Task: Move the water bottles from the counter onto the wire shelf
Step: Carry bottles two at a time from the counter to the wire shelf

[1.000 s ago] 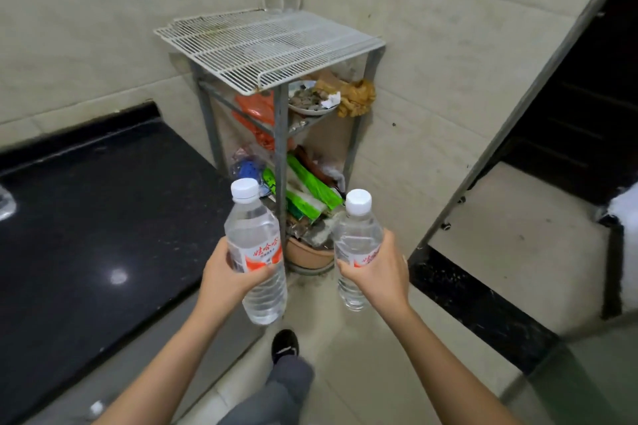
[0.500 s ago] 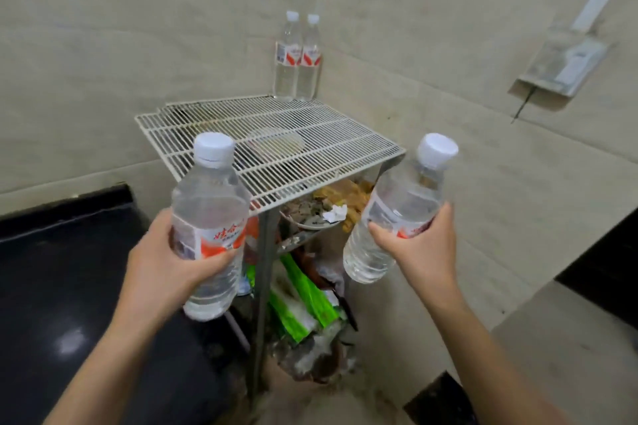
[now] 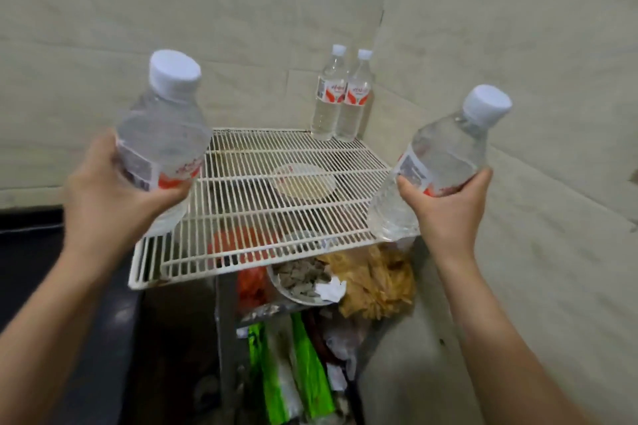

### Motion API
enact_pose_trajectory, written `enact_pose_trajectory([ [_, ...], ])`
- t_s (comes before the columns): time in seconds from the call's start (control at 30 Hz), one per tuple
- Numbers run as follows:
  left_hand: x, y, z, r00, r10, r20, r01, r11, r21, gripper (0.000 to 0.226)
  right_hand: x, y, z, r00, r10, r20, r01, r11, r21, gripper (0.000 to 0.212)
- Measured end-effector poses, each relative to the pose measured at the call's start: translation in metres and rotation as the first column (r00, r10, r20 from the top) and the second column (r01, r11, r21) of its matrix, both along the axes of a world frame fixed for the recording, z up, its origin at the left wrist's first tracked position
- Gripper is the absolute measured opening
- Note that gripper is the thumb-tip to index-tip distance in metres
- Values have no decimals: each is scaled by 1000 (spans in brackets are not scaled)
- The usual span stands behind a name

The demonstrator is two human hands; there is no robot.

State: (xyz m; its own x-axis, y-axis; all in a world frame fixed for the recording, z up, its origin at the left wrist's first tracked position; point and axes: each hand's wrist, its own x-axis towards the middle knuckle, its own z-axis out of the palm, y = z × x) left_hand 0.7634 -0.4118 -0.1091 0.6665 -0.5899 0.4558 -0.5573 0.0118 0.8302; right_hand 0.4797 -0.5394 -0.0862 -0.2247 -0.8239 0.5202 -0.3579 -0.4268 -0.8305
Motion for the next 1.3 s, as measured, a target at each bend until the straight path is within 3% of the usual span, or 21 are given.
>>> enact_pose_trajectory([
  [0.1, -32, -27, 14, 999, 36, 11, -35, 996, -84, 68, -4, -43, 5, 996, 87, -7, -87, 996, -6, 67],
  [0.27, -64, -65, 25, 999, 38, -3, -39, 997, -65, 61, 1, -104, 9, 978, 208, -3, -208, 978, 12, 72],
  [0.57, -58, -117, 30, 1000, 26, 5, -26, 999, -30, 54, 46, -209, 6, 981, 186, -48, -181, 979, 92, 75],
  [1.1, 0, -236, 33, 937, -239, -255, 247, 969, 0, 51, 116, -325, -12, 997, 18, -81, -4, 987, 162, 85],
  [1.3, -18, -310, 36, 867, -379, -322, 402, 916, 4, 51, 105, -329, -31, 966, 162, -203, -115, 967, 225, 101],
])
